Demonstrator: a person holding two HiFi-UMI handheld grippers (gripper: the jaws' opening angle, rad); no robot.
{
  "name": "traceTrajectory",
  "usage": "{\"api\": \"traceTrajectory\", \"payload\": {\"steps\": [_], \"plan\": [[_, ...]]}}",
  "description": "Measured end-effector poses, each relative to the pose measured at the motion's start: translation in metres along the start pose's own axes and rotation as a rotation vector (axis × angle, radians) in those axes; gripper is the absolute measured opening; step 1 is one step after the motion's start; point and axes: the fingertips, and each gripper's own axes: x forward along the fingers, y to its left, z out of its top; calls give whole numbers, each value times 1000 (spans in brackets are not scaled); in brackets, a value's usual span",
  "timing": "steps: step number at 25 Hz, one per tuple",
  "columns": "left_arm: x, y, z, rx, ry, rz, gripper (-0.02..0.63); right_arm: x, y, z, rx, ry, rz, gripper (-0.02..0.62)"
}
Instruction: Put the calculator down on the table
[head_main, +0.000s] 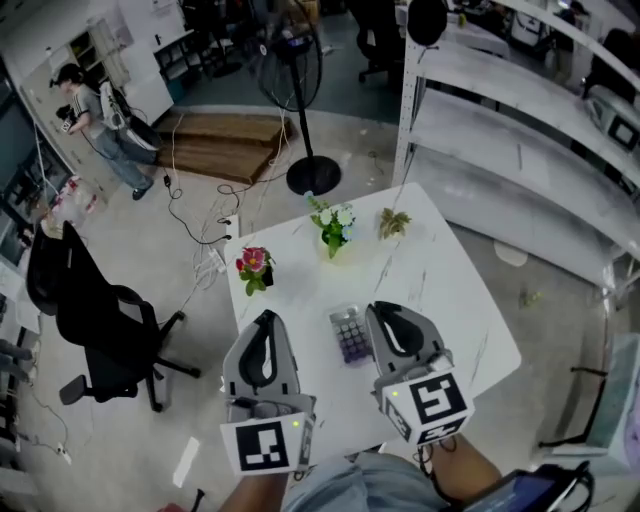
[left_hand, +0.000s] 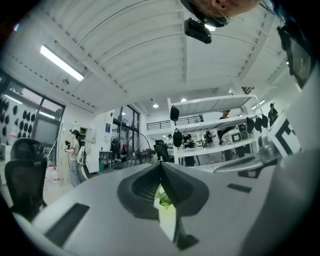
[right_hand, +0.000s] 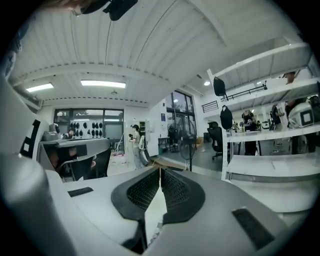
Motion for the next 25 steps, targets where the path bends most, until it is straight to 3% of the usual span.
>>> {"api": "traceTrajectory", "payload": {"steps": [4,12,25], "plan": [[-8,0,22,-16,-57,11,8,-16,-1,19,-31,-52,-14,15],[-16,-8,31,-8,-81,7,8,-32,-2,37,-100,-116,-29,12],[-16,-5,33,7,-89,-16,8,-30,8,45,-82,-138,-34,12]]}}
